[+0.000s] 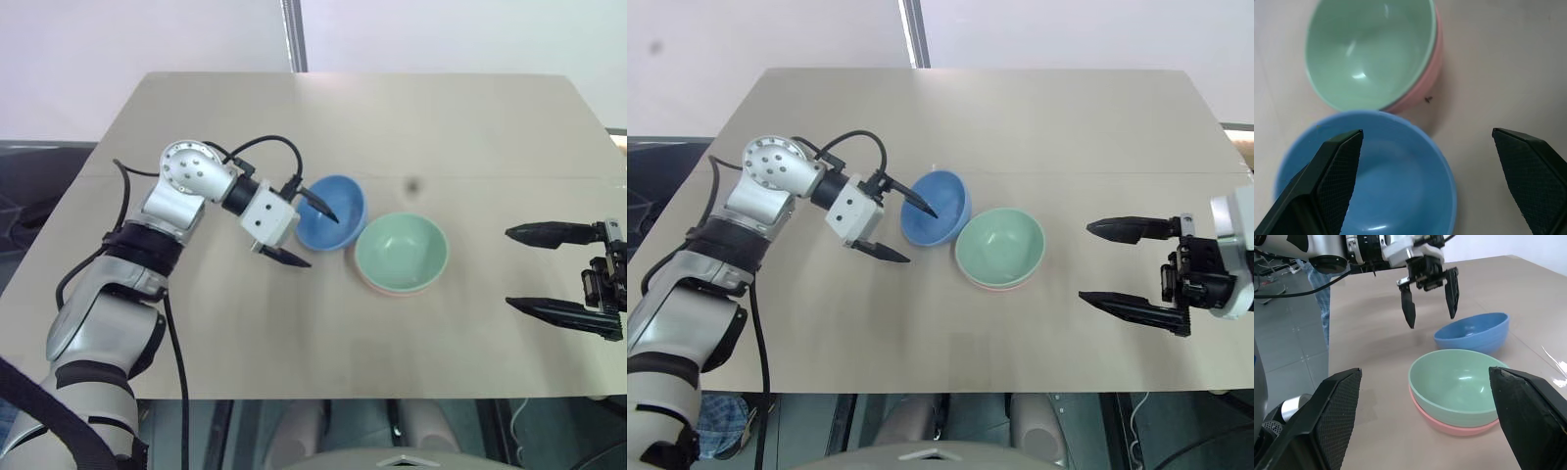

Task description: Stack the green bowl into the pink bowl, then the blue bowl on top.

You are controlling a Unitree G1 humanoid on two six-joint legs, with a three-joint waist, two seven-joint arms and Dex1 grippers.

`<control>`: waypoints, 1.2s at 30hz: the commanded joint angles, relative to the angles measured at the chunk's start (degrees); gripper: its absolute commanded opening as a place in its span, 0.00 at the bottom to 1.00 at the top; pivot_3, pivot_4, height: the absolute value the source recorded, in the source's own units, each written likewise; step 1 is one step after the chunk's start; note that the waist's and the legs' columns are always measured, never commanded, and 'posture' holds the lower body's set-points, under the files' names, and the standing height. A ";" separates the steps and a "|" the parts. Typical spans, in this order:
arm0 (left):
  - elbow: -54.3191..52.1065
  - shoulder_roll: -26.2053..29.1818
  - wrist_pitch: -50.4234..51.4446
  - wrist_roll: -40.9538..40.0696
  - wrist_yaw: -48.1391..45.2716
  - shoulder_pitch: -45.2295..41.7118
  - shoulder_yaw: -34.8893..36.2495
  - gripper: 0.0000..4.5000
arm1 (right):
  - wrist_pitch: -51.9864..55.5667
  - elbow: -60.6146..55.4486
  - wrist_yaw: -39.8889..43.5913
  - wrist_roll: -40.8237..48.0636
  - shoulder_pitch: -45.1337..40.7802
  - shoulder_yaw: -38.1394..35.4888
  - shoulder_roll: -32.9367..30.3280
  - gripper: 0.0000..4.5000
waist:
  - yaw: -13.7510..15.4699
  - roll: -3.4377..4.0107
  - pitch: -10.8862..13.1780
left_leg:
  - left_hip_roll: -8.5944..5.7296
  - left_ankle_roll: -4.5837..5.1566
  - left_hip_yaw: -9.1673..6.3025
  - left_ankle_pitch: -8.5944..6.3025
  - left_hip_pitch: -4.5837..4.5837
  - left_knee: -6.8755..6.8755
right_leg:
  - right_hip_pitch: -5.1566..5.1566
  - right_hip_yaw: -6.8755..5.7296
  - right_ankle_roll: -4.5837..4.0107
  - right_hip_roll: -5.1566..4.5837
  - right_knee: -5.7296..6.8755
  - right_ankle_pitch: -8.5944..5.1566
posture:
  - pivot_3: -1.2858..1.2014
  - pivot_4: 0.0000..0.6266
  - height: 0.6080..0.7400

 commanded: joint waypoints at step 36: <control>22.89 -10.42 -20.58 13.61 7.79 -12.95 6.07 0.01 | -0.96 -0.54 -0.66 0.04 -0.28 -1.61 -0.18 1.00 | 0.07 -0.04 0.02 | -0.03 0.01 -0.01 0.00 -0.04 0.01 | 0.00 -0.01 0.00 -0.01 0.03 0.00 | 0.52 0.24 1.00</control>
